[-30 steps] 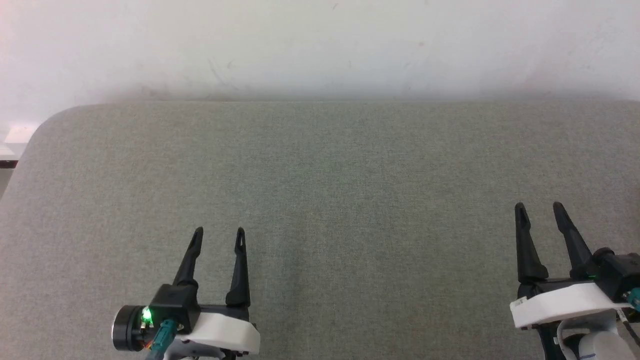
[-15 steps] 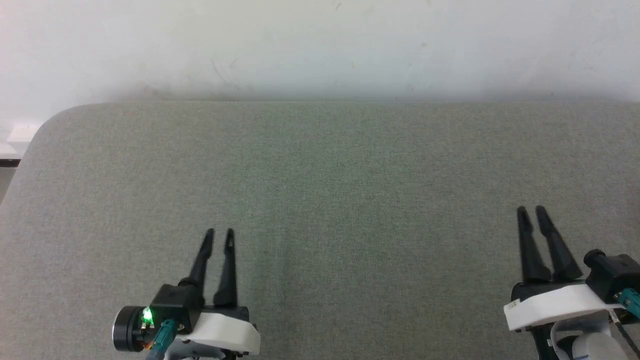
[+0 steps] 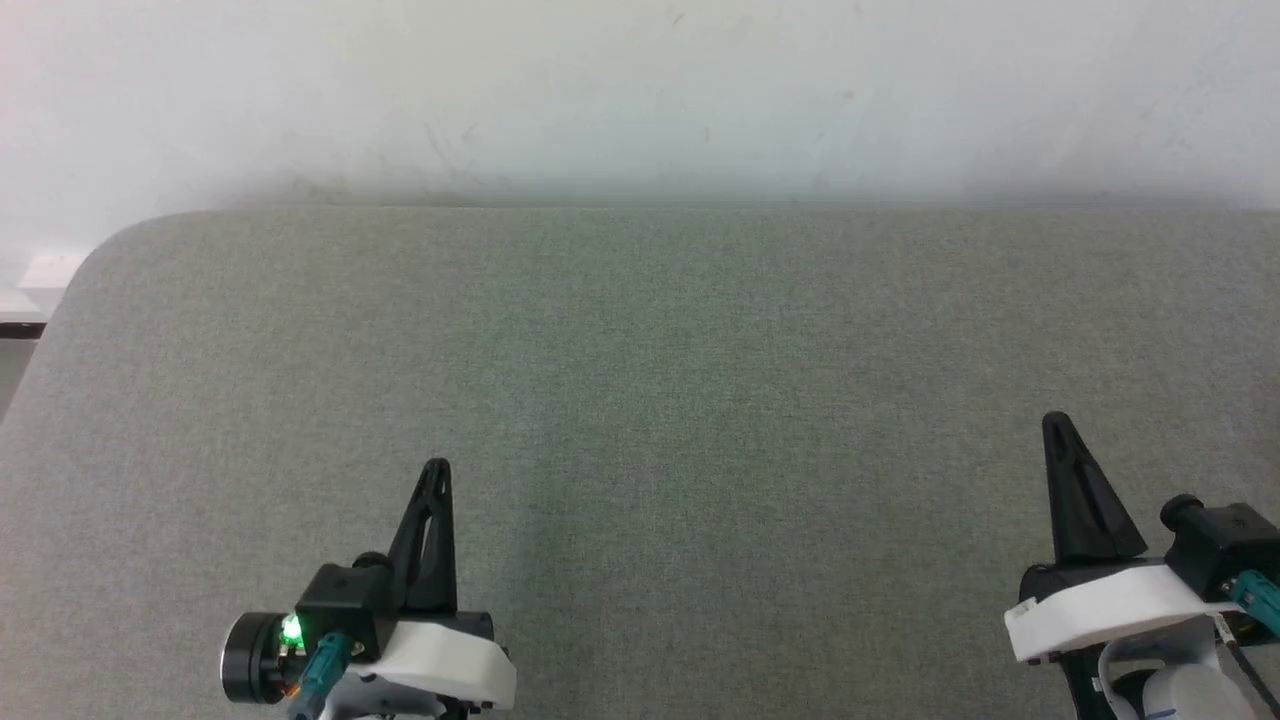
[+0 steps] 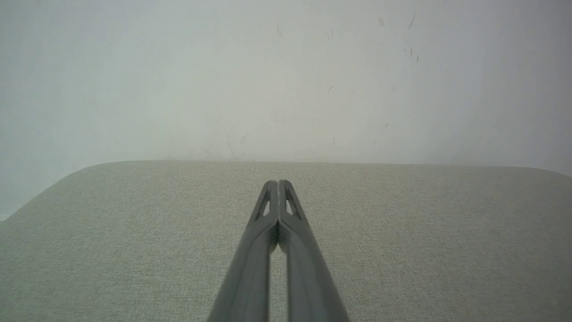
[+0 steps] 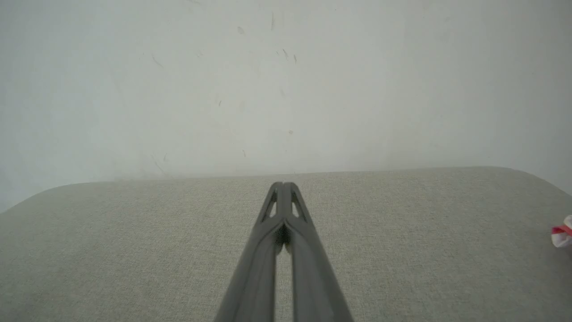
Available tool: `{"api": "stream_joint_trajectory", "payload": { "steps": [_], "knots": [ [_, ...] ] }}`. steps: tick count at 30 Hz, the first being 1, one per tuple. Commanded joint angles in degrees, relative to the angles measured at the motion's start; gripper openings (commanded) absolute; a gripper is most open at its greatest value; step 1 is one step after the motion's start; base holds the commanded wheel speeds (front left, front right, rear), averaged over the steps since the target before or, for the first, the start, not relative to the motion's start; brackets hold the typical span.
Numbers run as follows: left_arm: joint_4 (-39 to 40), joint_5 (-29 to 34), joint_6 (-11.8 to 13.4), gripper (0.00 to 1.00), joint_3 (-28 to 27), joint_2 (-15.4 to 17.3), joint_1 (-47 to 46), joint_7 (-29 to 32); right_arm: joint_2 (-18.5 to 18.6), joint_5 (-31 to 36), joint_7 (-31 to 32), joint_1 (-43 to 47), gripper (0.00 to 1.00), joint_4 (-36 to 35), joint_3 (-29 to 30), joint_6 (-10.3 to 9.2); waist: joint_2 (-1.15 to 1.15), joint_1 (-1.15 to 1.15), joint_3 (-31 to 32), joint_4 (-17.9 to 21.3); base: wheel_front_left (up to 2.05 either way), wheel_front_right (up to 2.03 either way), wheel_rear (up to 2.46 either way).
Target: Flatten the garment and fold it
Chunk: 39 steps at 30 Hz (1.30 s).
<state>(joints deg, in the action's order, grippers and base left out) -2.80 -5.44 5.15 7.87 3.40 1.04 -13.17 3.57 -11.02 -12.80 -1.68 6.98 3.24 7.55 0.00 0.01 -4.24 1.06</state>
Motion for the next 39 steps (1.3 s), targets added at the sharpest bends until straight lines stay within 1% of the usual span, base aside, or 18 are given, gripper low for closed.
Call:
{"api": "stream_joint_trajectory", "payload": {
  "steps": [1,39],
  "knots": [
    [0.3,0.6,-0.3,0.00,-0.4,-0.1,-0.1,0.2,-0.1,0.8,0.3,0.2,0.00,-0.4,-0.3,-0.01,0.00,0.00,0.1,0.0,0.00,0.00,0.00],
    [1.1,2.3,-1.9,0.00,-3.0,-0.2,-0.4,4.7,-0.3,4.3,4.6,0.7,0.00,-2.7,-1.3,-0.03,0.00,0.00,1.5,-0.4,0.00,0.00,0.00]
  ]
}}
